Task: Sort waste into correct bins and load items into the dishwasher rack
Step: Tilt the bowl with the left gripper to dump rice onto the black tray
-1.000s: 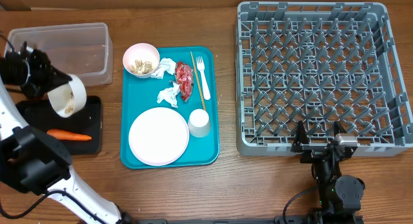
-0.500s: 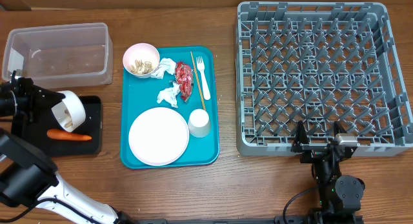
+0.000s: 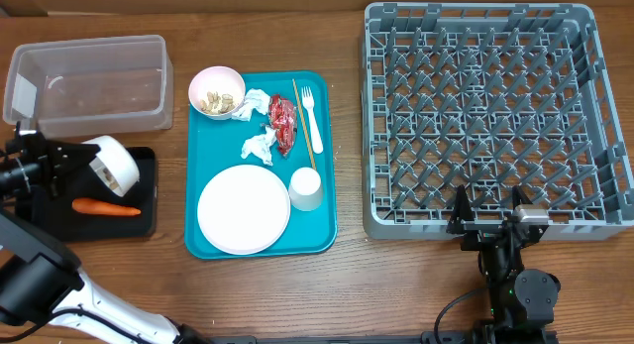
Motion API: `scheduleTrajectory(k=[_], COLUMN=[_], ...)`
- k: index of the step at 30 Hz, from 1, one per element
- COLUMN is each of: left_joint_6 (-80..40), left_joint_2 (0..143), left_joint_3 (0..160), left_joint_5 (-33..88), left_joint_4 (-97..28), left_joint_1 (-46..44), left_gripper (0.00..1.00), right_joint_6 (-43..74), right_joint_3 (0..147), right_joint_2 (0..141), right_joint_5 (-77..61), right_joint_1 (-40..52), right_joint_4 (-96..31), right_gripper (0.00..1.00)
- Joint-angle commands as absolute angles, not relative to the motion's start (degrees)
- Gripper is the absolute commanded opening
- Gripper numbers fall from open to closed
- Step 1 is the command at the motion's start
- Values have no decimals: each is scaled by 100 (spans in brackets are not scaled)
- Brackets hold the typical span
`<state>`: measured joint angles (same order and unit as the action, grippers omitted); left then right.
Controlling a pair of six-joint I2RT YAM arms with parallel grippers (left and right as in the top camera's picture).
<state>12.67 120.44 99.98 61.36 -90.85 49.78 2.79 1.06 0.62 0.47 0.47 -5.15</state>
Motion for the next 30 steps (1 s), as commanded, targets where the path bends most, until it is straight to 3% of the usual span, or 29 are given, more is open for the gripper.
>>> scheduleTrajectory(k=[1,15,30], left_joint_6=[1503,1802,1870], left_joint_2=[11893,11915,12066], left_joint_3=[9939,9937,9935], left_joint_5=[6479,7172,7150], left_joint_4=[-9111,-9115,-9157], left_joint_1=[5207,5408,5413], left_gripper=[4,4,4], right_joint_6=[301,303,301], right_joint_3=[47,47,47], right_joint_2=[16,16,16], right_joint_5=[123,121,123], right_joint_1=[80,80,80], right_joint_4=[-475,-475,-475], right_gripper=[100,100,100])
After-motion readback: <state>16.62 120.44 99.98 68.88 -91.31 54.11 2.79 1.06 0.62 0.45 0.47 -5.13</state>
